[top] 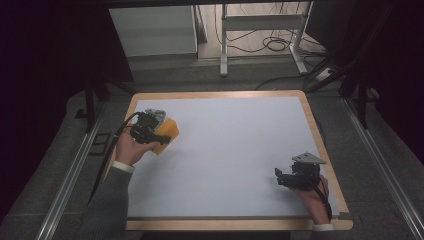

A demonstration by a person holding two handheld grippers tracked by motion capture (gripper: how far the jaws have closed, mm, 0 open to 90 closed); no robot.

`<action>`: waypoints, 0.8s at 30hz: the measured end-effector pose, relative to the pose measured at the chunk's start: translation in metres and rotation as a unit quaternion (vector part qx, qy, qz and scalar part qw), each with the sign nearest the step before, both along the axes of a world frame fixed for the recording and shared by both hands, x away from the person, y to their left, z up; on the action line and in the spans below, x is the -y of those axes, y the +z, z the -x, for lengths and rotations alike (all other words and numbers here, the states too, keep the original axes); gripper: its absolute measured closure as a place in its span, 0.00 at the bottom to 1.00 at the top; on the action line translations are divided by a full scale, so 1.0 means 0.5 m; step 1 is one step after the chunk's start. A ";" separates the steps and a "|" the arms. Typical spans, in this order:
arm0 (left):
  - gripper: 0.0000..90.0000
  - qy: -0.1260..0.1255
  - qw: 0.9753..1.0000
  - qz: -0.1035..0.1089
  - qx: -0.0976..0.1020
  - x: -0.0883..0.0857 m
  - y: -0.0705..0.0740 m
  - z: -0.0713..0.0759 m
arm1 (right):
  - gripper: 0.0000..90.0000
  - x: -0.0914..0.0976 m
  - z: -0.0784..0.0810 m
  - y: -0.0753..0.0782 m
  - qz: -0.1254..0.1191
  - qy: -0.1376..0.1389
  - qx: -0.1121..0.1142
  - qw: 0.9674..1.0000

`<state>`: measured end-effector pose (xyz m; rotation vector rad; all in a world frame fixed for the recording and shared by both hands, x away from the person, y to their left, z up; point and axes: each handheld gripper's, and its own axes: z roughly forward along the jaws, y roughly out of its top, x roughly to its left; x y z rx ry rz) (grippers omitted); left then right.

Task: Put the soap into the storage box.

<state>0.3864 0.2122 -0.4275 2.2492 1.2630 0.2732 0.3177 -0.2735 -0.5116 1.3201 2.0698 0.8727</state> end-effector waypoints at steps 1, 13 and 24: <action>0.68 0.003 1.000 -0.001 -0.001 -0.002 0.001 -0.002 | 0.09 0.000 0.000 0.000 0.000 -0.001 0.000 1.000; 0.68 0.021 1.000 0.003 0.001 -0.017 0.015 -0.020 | 0.09 0.003 0.000 0.000 0.000 -0.008 0.001 1.000; 0.68 0.039 0.999 0.006 0.000 -0.033 0.019 -0.043 | 0.09 0.006 -0.001 -0.001 -0.001 -0.015 0.001 1.000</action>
